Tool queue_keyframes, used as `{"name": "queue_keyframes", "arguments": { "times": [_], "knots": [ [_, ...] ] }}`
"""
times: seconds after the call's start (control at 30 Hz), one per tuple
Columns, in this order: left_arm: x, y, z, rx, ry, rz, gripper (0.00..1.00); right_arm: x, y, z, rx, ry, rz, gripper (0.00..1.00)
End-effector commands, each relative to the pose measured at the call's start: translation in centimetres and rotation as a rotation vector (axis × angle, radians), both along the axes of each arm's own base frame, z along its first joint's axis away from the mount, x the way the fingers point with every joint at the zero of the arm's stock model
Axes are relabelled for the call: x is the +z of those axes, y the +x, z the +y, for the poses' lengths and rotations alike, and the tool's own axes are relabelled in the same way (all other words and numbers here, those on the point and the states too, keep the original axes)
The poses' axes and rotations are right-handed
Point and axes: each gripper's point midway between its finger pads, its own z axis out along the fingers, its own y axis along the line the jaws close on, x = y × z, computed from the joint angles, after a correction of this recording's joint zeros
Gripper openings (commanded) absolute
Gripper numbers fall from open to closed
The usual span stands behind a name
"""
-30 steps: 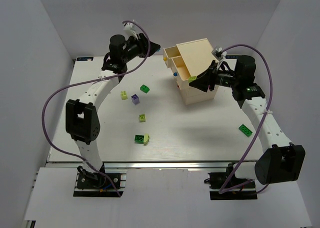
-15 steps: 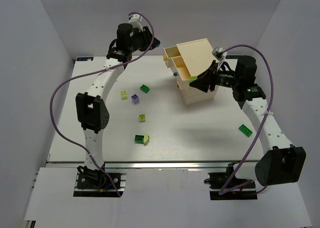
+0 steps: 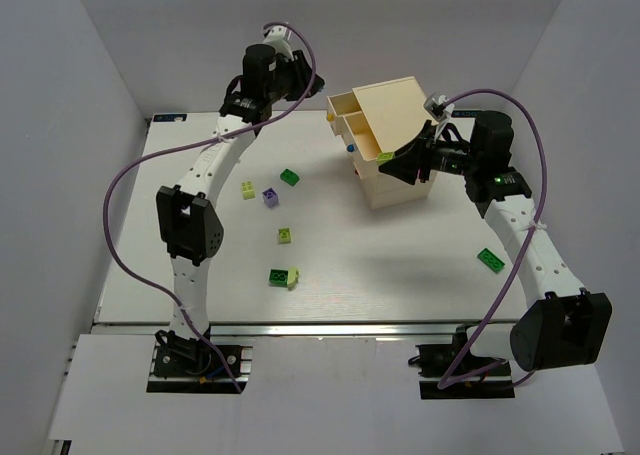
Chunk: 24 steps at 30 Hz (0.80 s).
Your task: Sort the legos into containers by color
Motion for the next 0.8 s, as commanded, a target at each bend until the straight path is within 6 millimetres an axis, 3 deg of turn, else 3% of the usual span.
{"name": "queue_keyframes", "arguments": {
  "times": [0.0, 0.2, 0.53, 0.77],
  "knots": [
    [1.9, 0.1, -0.4, 0.010, -0.005, -0.053, 0.00, 0.9, -0.4, -0.4, -0.002, -0.001, -0.059, 0.00],
    [1.9, 0.5, -1.1, 0.008, -0.010, -0.071, 0.00, 0.8, -0.6, -0.3, 0.006, -0.001, -0.056, 0.00],
    [3.0, 0.1, -4.8, -0.092, -0.076, -0.176, 0.00, 0.8, -0.7, -0.3, 0.009, -0.001, -0.062, 0.00],
    [2.5, 0.4, -5.9, -0.114, -0.101, -0.185, 0.00, 0.7, -0.6, -0.5, 0.004, 0.000, -0.061, 0.00]
  ]
}}
